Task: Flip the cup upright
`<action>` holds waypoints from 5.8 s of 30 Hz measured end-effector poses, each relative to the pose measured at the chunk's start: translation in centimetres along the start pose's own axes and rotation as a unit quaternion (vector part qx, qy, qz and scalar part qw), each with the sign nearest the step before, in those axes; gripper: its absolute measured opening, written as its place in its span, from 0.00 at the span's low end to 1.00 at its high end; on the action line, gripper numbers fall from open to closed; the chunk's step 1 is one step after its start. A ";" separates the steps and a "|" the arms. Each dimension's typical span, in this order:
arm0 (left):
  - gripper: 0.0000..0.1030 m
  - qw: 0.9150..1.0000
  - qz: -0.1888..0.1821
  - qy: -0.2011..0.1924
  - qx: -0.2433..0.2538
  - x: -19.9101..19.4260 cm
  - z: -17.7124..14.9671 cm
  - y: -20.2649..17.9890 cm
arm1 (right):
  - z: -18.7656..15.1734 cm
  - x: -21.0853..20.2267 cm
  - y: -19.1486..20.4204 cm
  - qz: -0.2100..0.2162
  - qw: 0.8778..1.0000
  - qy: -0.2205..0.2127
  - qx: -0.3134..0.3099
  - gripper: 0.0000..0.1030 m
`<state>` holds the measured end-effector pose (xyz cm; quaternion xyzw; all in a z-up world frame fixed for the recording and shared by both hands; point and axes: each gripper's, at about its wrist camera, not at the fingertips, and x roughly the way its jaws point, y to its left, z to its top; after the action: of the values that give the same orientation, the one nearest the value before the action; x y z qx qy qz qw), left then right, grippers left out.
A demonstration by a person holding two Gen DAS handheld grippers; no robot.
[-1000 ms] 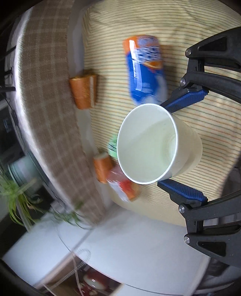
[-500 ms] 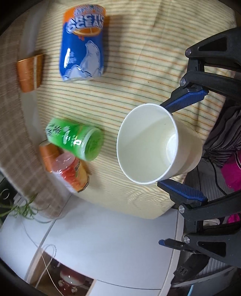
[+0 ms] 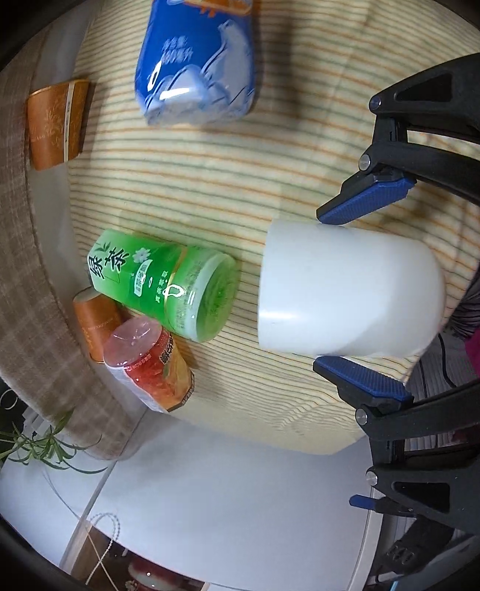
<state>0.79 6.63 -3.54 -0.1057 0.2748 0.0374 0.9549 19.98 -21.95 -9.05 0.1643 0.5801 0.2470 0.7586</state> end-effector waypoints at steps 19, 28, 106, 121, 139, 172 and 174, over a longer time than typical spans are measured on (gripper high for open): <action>0.99 0.964 -0.179 0.180 -0.077 8.2 1.0 -4.9 | -8.7 -8.3 0.5 -0.114 0.975 -0.178 -0.060 0.88; 0.92 0.921 -0.241 0.272 -0.142 14.0 1.3 -7.6 | -13.9 -11.0 -2.3 -0.143 0.968 -0.207 -0.010 0.89; 0.73 0.974 -0.151 0.114 0.125 11.2 0.1 -19.6 | -17.7 -12.4 -5.5 -0.184 0.948 -0.255 0.054 0.89; 0.73 0.970 -0.163 0.124 0.129 11.1 -0.5 -19.5 | -17.6 -12.4 -5.4 -0.194 0.945 -0.259 0.050 0.89; 0.87 0.958 -0.205 0.152 0.129 9.7 -1.4 -18.6 | -17.8 -12.9 -4.4 -0.203 0.940 -0.270 0.041 0.89; 1.00 0.988 -0.087 -0.077 0.099 -3.4 1.4 -10.6 | -17.6 -15.3 2.8 -0.327 0.860 -0.390 -0.046 1.00; 1.00 0.988 -0.085 -0.078 0.102 -3.6 1.2 -10.7 | -17.6 -15.1 3.1 -0.331 0.857 -0.392 -0.053 1.00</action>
<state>-0.26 -3.57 1.35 -0.0277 0.1915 -0.0639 0.9790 -0.61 -28.58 -0.07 0.0051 0.2412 -0.0730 0.9677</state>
